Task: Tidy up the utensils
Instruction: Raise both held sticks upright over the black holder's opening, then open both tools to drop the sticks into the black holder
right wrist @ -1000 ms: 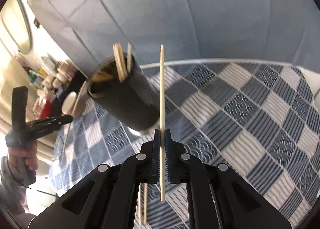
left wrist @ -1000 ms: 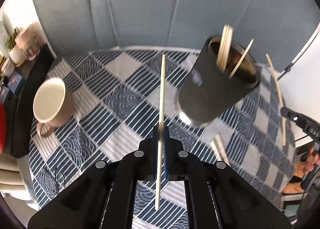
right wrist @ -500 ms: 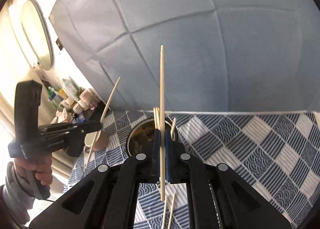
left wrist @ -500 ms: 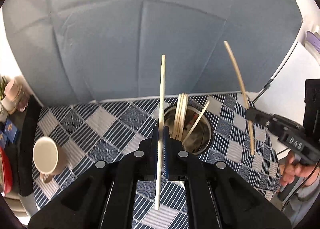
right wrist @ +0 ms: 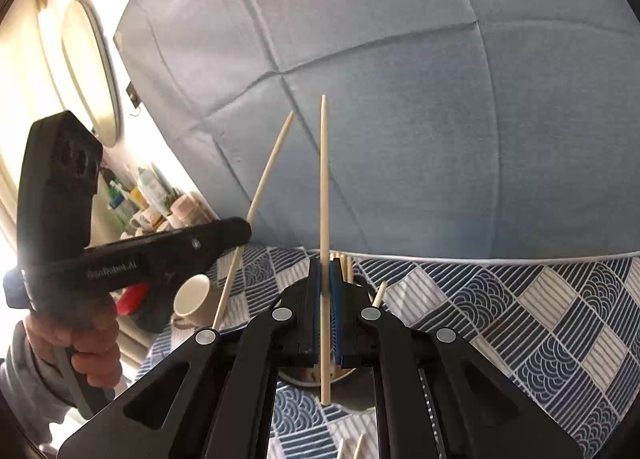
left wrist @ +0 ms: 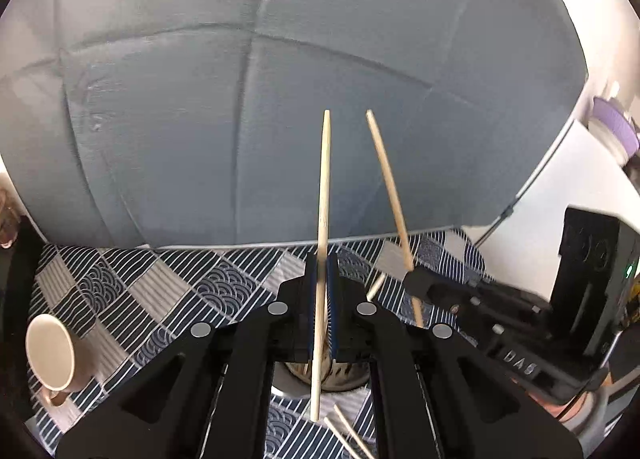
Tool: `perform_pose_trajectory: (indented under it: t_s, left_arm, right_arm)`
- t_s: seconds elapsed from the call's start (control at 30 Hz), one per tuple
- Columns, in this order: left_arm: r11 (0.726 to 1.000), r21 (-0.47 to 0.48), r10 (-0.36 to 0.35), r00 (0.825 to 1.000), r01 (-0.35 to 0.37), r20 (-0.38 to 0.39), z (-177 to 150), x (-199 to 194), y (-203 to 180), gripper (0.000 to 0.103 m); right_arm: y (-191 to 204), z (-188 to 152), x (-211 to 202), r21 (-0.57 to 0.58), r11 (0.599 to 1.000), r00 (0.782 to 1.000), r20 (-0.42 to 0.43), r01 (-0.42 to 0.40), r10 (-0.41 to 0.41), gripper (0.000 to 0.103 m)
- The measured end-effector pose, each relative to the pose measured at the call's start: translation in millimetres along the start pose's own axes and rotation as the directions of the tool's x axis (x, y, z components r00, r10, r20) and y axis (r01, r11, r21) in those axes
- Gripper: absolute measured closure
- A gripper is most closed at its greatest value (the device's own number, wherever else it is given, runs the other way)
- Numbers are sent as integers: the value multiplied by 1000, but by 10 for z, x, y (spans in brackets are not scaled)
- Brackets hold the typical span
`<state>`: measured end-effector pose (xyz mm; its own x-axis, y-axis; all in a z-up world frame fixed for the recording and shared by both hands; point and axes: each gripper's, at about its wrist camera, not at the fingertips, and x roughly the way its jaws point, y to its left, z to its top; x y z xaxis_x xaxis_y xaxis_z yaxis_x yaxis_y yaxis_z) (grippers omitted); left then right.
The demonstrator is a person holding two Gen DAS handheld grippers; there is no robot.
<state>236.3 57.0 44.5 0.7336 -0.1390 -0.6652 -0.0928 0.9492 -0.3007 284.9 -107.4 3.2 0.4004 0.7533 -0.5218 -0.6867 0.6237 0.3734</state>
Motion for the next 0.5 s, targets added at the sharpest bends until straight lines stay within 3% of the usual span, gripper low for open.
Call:
perform_pose_trajectory:
  t_s: [0.33,0.5]
  left_arm:
    - [998,-3,-68,993,69,92,-15,299,39,98]
    - [997,-26,-71,994,74,82,-124,440,123,98]
  right_arm:
    - [-188,-83,278,78,991,990,103,-108,99,98]
    - [-310,-220,360,122,983,986,115,-136,122,98]
